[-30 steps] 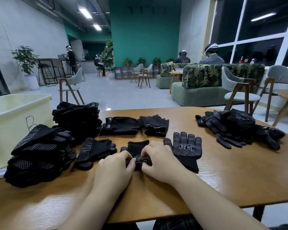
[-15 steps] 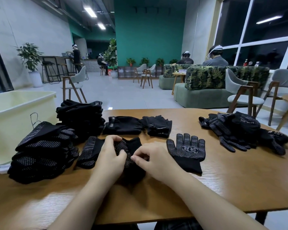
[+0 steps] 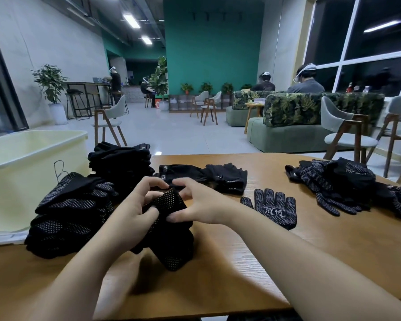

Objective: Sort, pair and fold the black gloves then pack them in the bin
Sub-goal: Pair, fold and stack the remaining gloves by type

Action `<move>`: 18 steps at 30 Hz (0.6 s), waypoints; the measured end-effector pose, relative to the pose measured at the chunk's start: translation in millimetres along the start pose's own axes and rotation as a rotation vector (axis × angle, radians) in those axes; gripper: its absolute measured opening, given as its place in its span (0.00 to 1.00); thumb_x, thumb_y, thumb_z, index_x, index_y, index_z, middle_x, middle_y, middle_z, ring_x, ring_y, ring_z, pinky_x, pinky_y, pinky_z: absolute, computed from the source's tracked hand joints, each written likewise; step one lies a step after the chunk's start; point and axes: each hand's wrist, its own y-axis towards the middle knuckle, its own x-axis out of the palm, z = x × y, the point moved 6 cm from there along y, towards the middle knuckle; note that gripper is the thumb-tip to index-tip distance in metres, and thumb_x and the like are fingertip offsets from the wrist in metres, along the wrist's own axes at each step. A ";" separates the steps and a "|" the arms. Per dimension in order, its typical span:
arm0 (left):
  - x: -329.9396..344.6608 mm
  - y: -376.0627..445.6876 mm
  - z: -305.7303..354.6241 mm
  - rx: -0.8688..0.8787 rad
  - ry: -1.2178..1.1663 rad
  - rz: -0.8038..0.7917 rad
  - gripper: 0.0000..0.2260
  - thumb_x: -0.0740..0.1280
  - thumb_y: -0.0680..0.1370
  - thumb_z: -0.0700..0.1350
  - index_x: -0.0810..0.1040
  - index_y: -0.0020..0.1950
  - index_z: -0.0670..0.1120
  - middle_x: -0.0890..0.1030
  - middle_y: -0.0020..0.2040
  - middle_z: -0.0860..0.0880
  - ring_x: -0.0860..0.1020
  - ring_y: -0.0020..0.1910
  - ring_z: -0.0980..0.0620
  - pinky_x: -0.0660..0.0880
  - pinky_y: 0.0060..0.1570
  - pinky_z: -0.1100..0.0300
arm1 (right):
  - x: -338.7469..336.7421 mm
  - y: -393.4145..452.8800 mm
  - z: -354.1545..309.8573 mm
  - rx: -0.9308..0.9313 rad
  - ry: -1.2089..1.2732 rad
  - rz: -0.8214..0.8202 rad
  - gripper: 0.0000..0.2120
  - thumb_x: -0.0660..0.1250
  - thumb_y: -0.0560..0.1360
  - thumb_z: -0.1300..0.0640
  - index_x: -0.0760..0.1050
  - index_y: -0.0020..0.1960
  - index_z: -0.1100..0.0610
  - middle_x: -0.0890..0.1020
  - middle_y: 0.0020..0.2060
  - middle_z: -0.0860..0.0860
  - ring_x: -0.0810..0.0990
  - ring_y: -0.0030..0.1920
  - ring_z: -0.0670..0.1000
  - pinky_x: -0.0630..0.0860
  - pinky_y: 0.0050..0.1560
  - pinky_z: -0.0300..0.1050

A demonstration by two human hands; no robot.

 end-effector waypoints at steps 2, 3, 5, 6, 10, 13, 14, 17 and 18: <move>-3.8 -2.1 -1.9 0.019 -0.001 0.013 0.20 0.58 0.78 0.31 0.71 0.52 0.58 0.82 0.50 0.51 0.76 0.33 0.44 0.72 0.33 0.51 | 4.0 4.9 -1.2 -0.045 -0.020 0.027 0.16 0.75 0.69 0.53 0.75 0.55 0.48 0.80 0.45 0.42 0.78 0.47 0.41 0.73 0.49 0.37; -5.7 -3.2 -3.2 0.024 -0.001 0.023 0.19 0.58 0.78 0.31 0.71 0.51 0.58 0.82 0.51 0.51 0.77 0.34 0.45 0.73 0.34 0.51 | 5.5 5.4 -1.9 -0.063 -0.023 0.044 0.09 0.74 0.70 0.53 0.75 0.47 0.46 0.79 0.41 0.40 0.77 0.43 0.39 0.72 0.46 0.37; -9.8 -6.9 -7.0 0.023 0.002 0.043 0.17 0.60 0.79 0.33 0.72 0.47 0.56 0.81 0.54 0.52 0.80 0.40 0.47 0.76 0.36 0.52 | 8.4 5.3 -1.0 -0.094 -0.017 0.076 0.09 0.72 0.71 0.54 0.73 0.42 0.44 0.78 0.38 0.40 0.77 0.40 0.39 0.71 0.43 0.36; -11.3 -9.0 -10.4 0.015 0.013 0.043 0.16 0.61 0.78 0.34 0.73 0.45 0.56 0.81 0.53 0.51 0.80 0.41 0.46 0.77 0.38 0.51 | 9.3 5.7 0.2 -0.109 -0.021 0.094 0.08 0.71 0.72 0.55 0.73 0.43 0.46 0.78 0.39 0.41 0.77 0.42 0.41 0.72 0.43 0.37; -12.0 -15.4 -28.0 -0.074 0.100 -0.007 0.16 0.64 0.78 0.36 0.78 0.50 0.59 0.82 0.42 0.48 0.81 0.39 0.45 0.80 0.44 0.50 | 15.9 9.3 5.8 -0.130 0.003 0.127 0.07 0.66 0.75 0.56 0.71 0.51 0.47 0.78 0.43 0.41 0.78 0.49 0.45 0.74 0.52 0.42; -17.0 -14.3 -26.6 -0.038 0.208 0.065 0.22 0.64 0.75 0.33 0.78 0.53 0.62 0.81 0.43 0.61 0.80 0.41 0.57 0.76 0.44 0.61 | 18.6 14.9 5.7 -0.117 0.076 0.166 0.08 0.64 0.76 0.56 0.71 0.53 0.47 0.79 0.44 0.41 0.78 0.50 0.45 0.74 0.54 0.42; -18.9 -12.7 -24.5 -0.035 0.211 0.089 0.22 0.63 0.75 0.32 0.78 0.53 0.61 0.81 0.43 0.59 0.80 0.38 0.57 0.75 0.41 0.63 | 18.5 17.5 4.9 -0.104 0.106 0.180 0.08 0.64 0.77 0.56 0.71 0.54 0.48 0.79 0.45 0.42 0.78 0.50 0.45 0.75 0.54 0.42; -26.1 -3.6 -23.5 -0.057 0.169 0.152 0.21 0.61 0.75 0.31 0.77 0.54 0.57 0.82 0.42 0.49 0.82 0.32 0.50 0.78 0.33 0.58 | 14.5 29.3 -0.1 -0.060 0.147 0.231 0.10 0.65 0.76 0.56 0.71 0.56 0.50 0.79 0.50 0.48 0.78 0.53 0.48 0.76 0.56 0.45; -28.5 0.5 -23.8 -0.063 0.150 0.172 0.21 0.61 0.75 0.31 0.77 0.54 0.57 0.82 0.43 0.48 0.83 0.34 0.48 0.79 0.34 0.55 | 11.9 33.6 -1.3 -0.032 0.155 0.256 0.10 0.66 0.75 0.55 0.70 0.56 0.50 0.79 0.51 0.50 0.78 0.53 0.49 0.76 0.55 0.47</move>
